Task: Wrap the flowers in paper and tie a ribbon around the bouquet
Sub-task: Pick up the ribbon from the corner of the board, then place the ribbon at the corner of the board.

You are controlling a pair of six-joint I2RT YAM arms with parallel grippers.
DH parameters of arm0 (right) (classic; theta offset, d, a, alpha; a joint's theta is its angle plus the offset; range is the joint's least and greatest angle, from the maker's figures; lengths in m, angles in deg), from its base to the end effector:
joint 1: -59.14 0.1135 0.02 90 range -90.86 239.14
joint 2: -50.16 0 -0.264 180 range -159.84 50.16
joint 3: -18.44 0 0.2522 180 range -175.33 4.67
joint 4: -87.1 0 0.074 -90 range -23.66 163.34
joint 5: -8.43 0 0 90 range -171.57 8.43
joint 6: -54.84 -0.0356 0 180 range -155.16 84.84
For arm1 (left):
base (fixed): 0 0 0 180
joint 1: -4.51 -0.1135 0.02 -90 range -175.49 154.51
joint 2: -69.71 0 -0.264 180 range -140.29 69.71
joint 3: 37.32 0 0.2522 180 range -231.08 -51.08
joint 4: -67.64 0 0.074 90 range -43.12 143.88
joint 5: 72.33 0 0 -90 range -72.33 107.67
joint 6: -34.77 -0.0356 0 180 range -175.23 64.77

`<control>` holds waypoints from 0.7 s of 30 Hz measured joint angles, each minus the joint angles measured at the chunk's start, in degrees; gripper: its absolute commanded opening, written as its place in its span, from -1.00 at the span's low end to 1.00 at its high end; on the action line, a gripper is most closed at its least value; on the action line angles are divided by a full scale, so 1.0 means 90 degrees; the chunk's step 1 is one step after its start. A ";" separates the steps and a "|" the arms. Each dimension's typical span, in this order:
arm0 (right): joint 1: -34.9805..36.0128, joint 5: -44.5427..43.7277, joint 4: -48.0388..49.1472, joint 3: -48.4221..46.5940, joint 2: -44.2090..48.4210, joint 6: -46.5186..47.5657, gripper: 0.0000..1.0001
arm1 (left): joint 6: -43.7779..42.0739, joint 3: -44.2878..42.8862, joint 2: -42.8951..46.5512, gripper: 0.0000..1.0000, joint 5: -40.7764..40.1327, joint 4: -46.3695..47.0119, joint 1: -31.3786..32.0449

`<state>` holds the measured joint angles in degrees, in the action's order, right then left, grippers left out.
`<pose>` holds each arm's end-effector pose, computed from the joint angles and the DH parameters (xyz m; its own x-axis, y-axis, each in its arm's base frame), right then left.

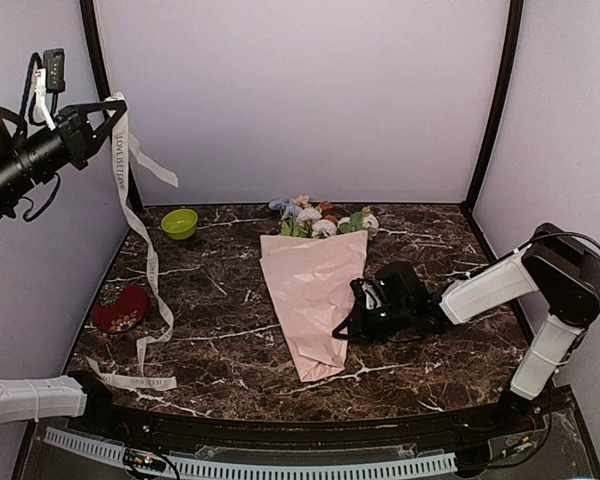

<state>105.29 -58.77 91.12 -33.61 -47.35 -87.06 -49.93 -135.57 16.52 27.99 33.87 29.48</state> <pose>0.2058 0.2342 0.1248 -0.9644 0.0432 -0.2607 -0.1736 0.6404 0.7482 0.1305 -0.0678 0.5247 0.1236 -0.1578 -0.9797 0.5885 0.8066 -0.0557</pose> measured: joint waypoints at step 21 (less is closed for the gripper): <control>0.0000 -0.0007 -0.0678 -0.0714 -0.0138 0.0187 -1.00 | -0.0765 0.3332 -0.0976 -1.00 0.4335 0.0321 0.2958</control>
<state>105.29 -58.83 85.02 -40.03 -48.60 -85.38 -56.82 -105.58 7.74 67.01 36.75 56.10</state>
